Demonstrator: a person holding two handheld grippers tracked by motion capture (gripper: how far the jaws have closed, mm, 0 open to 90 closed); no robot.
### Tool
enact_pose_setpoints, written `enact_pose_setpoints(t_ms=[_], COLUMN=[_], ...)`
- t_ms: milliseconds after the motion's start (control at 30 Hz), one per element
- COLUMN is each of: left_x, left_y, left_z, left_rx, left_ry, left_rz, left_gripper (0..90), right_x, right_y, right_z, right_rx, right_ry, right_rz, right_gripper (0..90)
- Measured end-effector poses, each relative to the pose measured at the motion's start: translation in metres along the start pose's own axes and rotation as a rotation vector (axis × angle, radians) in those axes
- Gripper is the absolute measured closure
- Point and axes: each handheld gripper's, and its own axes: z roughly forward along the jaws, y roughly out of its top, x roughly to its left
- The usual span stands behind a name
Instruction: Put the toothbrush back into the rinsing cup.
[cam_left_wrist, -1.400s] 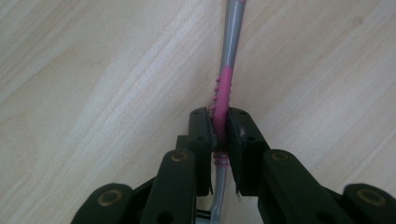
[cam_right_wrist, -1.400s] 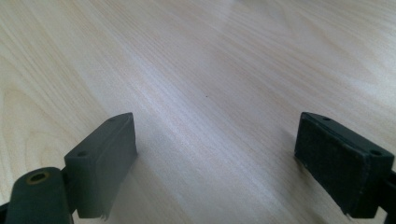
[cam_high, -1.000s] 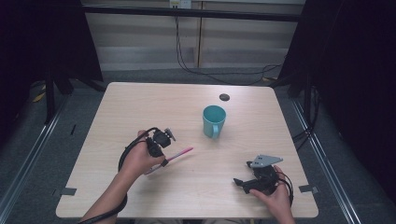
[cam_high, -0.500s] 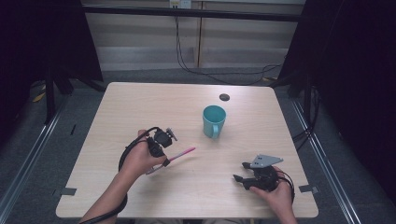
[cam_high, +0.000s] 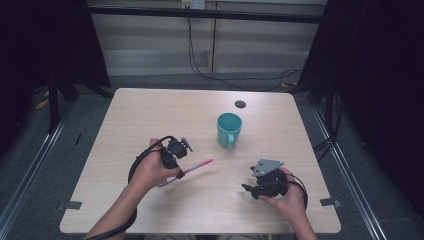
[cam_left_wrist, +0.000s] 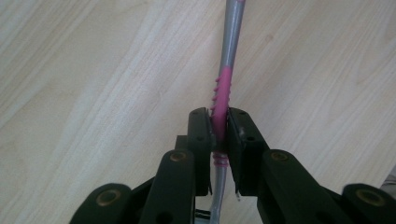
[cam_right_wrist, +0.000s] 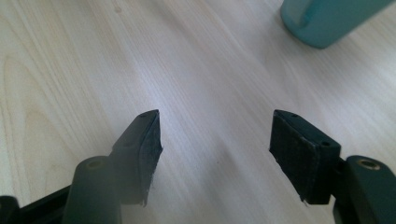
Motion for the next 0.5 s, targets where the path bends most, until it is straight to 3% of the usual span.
enact_pose_setpoints(t_ms=[100,500], left_x=[-0.001,-0.009], left_y=[0.001,0.008], left_z=[0.001,0.004], left_rx=[0.005,0.021], left_ry=[-0.001,-0.027], left_rz=[0.011,0.039], left_gripper=[80.2,80.2], right_x=[0.001,0.005], right_y=[0.009,0.035], right_z=[0.001,0.004], right_rx=[0.018,0.029], right_ry=[-0.006,-0.005], right_rz=[-0.052,-0.168], right_gripper=[33.0,32.8])
